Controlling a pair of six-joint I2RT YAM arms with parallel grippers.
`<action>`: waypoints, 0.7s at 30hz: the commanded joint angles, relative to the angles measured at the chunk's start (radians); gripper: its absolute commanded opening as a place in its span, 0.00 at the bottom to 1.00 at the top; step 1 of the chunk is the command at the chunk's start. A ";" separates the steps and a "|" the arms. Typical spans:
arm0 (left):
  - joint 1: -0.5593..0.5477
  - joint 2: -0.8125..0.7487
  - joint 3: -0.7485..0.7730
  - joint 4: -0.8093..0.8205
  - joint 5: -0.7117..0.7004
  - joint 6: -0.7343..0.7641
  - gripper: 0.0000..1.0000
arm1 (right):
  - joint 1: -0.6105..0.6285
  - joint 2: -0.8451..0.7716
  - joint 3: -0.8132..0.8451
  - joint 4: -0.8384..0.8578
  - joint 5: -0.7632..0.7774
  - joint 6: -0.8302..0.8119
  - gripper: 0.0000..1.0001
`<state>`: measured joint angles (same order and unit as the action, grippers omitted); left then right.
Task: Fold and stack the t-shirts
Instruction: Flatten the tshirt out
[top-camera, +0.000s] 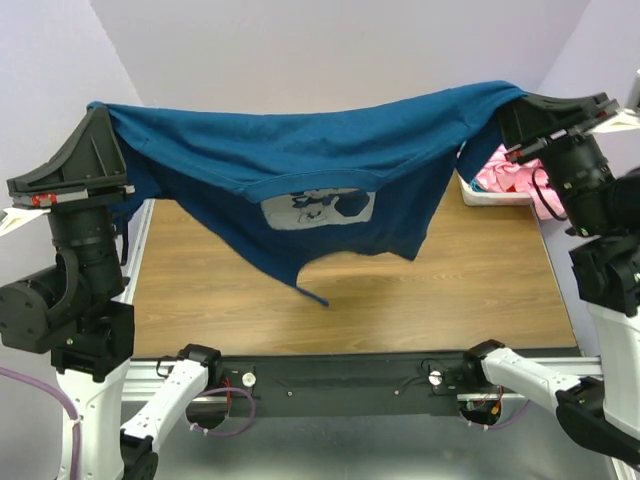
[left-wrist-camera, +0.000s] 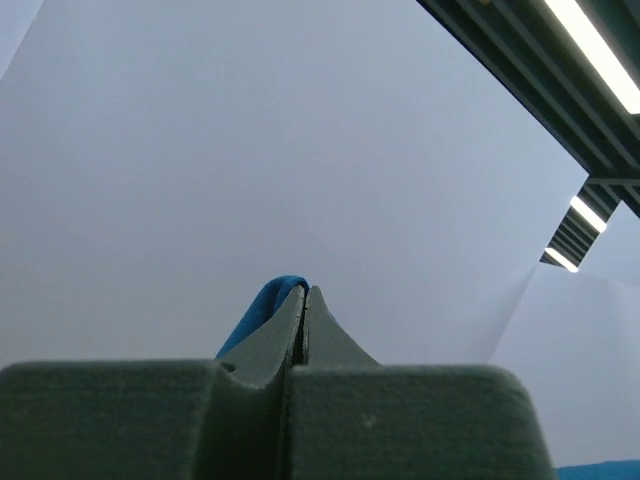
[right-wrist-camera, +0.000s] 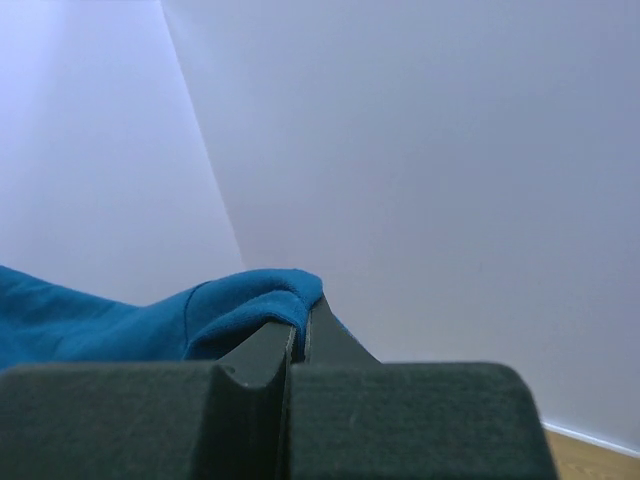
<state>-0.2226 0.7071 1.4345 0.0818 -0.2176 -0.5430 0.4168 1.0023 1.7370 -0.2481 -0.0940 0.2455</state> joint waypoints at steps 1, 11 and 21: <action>0.003 0.084 0.020 0.013 -0.005 0.038 0.00 | -0.004 0.097 0.019 -0.031 0.028 -0.069 0.02; 0.026 0.506 0.165 0.013 -0.103 0.095 0.00 | -0.009 0.471 0.154 -0.011 0.333 -0.235 0.01; 0.167 0.836 0.696 -0.162 0.066 0.081 0.00 | -0.076 0.757 0.559 -0.013 0.281 -0.282 0.01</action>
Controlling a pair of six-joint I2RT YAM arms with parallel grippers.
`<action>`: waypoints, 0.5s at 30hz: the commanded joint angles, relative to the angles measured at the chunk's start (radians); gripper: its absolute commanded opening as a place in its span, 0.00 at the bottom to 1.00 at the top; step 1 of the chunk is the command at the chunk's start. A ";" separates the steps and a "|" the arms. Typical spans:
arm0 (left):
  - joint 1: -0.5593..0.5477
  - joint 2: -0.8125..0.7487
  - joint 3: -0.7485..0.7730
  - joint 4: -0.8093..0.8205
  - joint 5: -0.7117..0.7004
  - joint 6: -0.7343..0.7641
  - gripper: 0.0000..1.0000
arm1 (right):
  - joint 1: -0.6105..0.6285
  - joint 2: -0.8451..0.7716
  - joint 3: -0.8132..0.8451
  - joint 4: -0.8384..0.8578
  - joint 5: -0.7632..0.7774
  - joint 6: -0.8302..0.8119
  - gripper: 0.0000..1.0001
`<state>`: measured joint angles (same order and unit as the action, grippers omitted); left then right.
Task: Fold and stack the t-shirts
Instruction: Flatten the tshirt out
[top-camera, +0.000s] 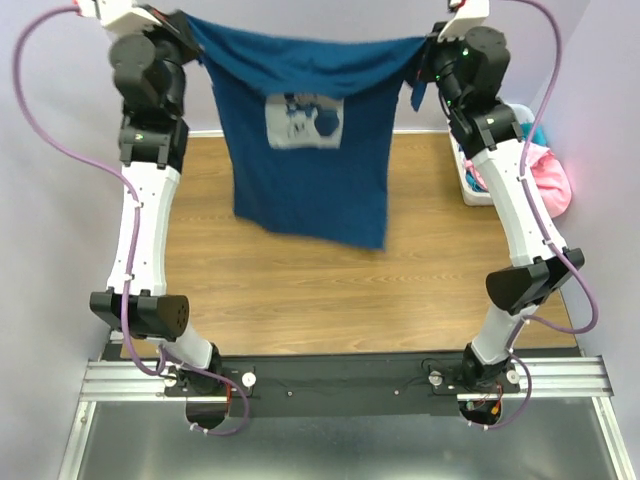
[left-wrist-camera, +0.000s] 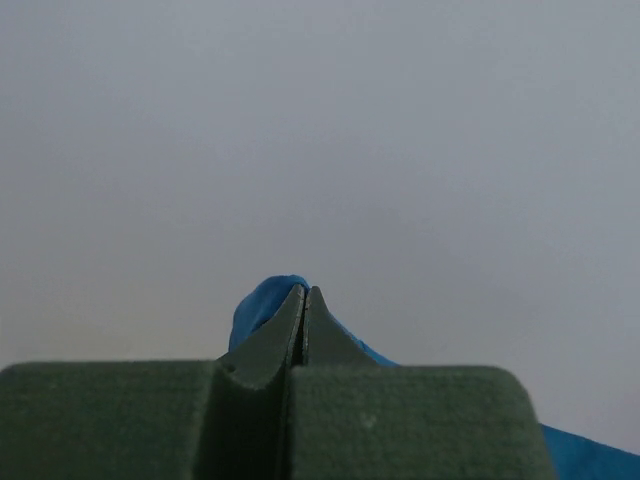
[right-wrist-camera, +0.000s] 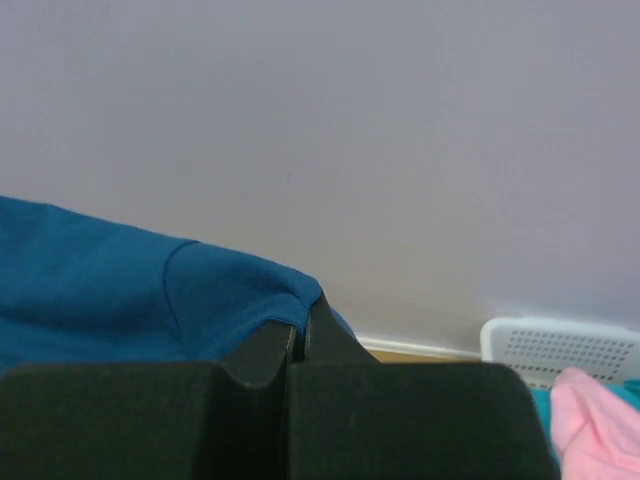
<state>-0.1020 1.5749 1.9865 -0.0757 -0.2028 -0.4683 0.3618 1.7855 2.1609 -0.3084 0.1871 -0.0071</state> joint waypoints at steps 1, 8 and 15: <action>0.071 -0.036 0.152 -0.012 0.051 0.000 0.00 | -0.023 -0.035 0.126 0.048 -0.009 -0.036 0.01; 0.093 -0.284 -0.375 0.071 0.013 -0.072 0.00 | -0.023 -0.247 -0.273 0.049 -0.080 -0.037 0.01; 0.094 -0.620 -1.090 0.111 -0.139 -0.279 0.00 | -0.023 -0.526 -0.905 0.049 -0.228 0.033 0.02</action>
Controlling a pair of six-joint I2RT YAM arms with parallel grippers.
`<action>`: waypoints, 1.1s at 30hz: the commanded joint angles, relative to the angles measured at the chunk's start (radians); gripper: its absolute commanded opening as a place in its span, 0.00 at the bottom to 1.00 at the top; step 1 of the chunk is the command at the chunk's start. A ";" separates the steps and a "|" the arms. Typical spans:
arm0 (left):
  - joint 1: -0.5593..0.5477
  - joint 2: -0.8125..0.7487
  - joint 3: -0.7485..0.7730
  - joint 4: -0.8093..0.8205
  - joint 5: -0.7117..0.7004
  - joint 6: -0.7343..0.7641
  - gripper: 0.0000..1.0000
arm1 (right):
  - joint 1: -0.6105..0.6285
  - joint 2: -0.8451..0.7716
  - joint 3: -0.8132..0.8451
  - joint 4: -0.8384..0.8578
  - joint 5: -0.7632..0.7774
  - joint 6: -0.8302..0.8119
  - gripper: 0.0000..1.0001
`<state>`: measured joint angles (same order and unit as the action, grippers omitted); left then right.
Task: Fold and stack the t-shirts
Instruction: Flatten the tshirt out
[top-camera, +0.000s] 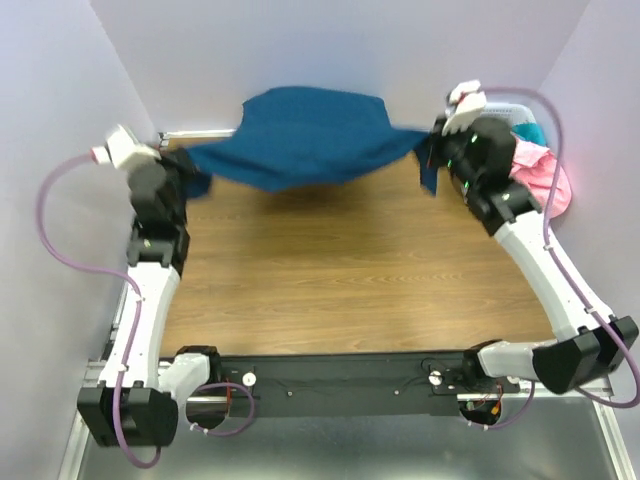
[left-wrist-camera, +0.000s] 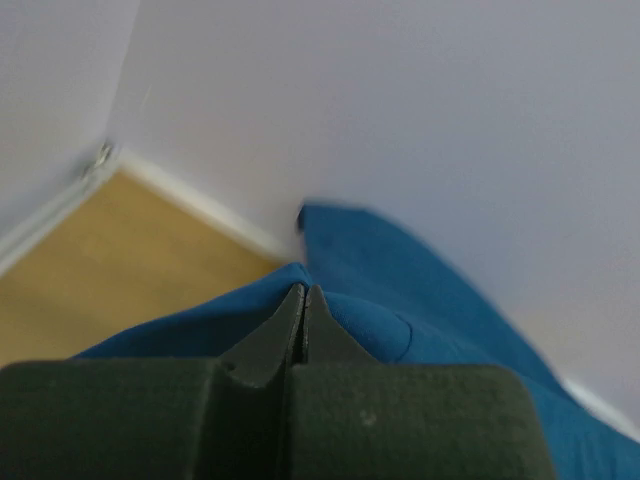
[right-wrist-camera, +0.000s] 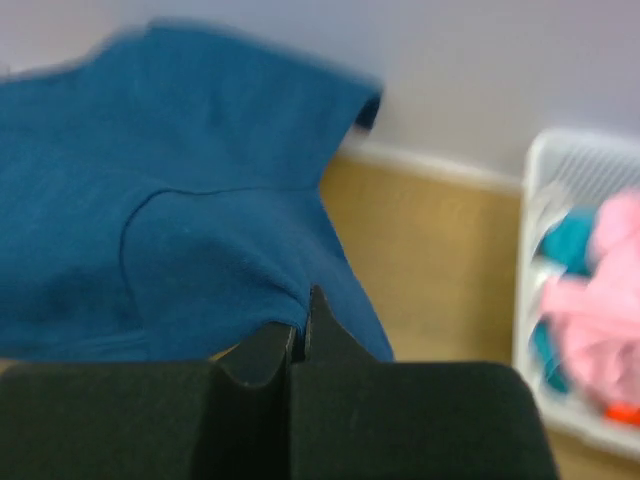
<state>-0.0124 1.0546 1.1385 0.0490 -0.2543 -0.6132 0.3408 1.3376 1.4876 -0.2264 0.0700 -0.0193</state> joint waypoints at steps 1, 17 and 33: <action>0.005 -0.128 -0.302 -0.014 -0.060 -0.152 0.00 | -0.003 -0.104 -0.295 -0.034 -0.121 0.056 0.04; 0.005 -0.263 -0.585 -0.370 -0.211 -0.410 0.98 | -0.002 -0.259 -0.698 -0.146 -0.075 0.406 1.00; -0.121 0.019 -0.577 0.012 0.170 -0.214 0.99 | 0.007 0.063 -0.587 -0.019 -0.205 0.429 1.00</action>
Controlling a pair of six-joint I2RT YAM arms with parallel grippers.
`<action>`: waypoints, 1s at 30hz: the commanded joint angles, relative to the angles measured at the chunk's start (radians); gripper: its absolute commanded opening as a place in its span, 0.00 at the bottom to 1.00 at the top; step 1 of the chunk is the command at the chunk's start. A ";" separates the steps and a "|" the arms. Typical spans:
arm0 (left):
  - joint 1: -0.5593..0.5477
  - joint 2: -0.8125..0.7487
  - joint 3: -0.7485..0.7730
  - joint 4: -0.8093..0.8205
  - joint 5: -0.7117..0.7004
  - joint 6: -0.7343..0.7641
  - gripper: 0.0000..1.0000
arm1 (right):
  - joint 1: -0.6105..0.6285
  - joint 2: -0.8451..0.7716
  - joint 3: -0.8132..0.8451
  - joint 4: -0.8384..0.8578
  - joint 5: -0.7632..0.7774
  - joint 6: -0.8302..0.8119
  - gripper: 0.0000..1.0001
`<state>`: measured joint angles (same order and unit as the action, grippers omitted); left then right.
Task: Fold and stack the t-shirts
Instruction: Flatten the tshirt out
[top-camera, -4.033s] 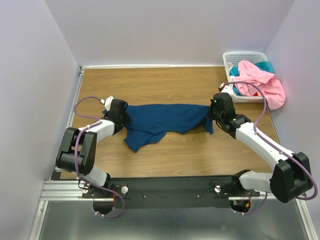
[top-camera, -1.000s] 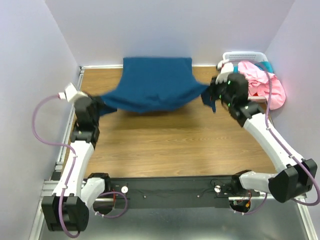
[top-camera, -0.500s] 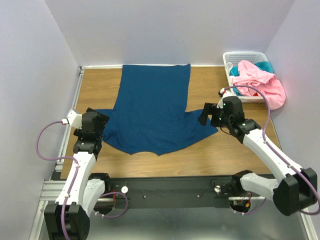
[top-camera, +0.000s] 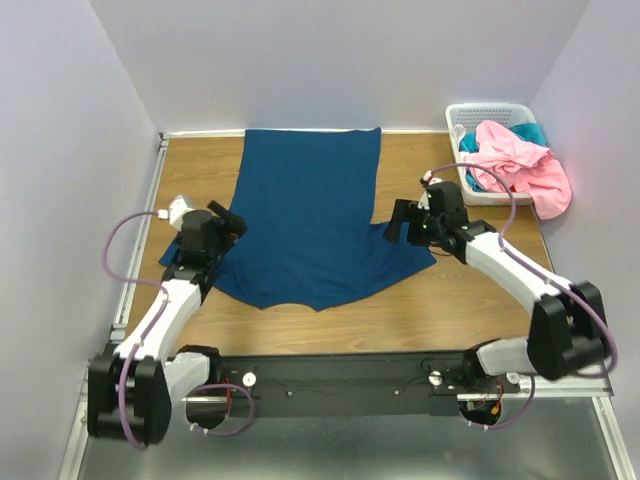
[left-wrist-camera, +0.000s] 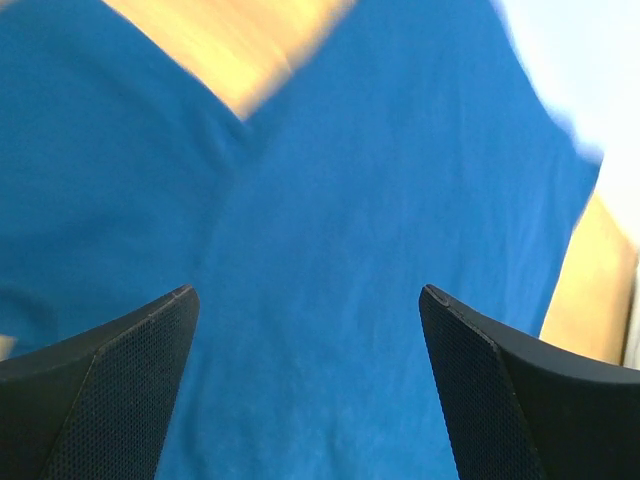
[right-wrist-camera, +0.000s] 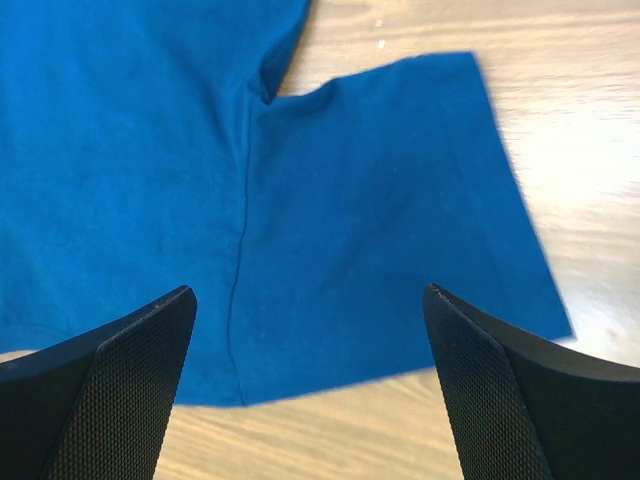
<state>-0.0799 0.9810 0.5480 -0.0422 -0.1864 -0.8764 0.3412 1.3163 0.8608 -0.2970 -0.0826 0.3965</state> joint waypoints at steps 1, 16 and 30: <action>-0.070 0.123 0.016 0.116 0.108 0.053 0.98 | 0.010 0.115 0.046 0.058 -0.043 0.015 1.00; -0.139 0.554 0.196 0.094 0.018 0.076 0.98 | 0.172 0.383 0.012 0.058 0.061 0.100 1.00; -0.139 0.627 0.271 0.048 -0.021 0.094 0.98 | 0.850 0.366 -0.002 0.018 0.089 0.243 1.00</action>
<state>-0.2184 1.6032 0.8032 0.0402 -0.1547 -0.8001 1.0275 1.5757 0.8001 -0.1364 0.0601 0.6132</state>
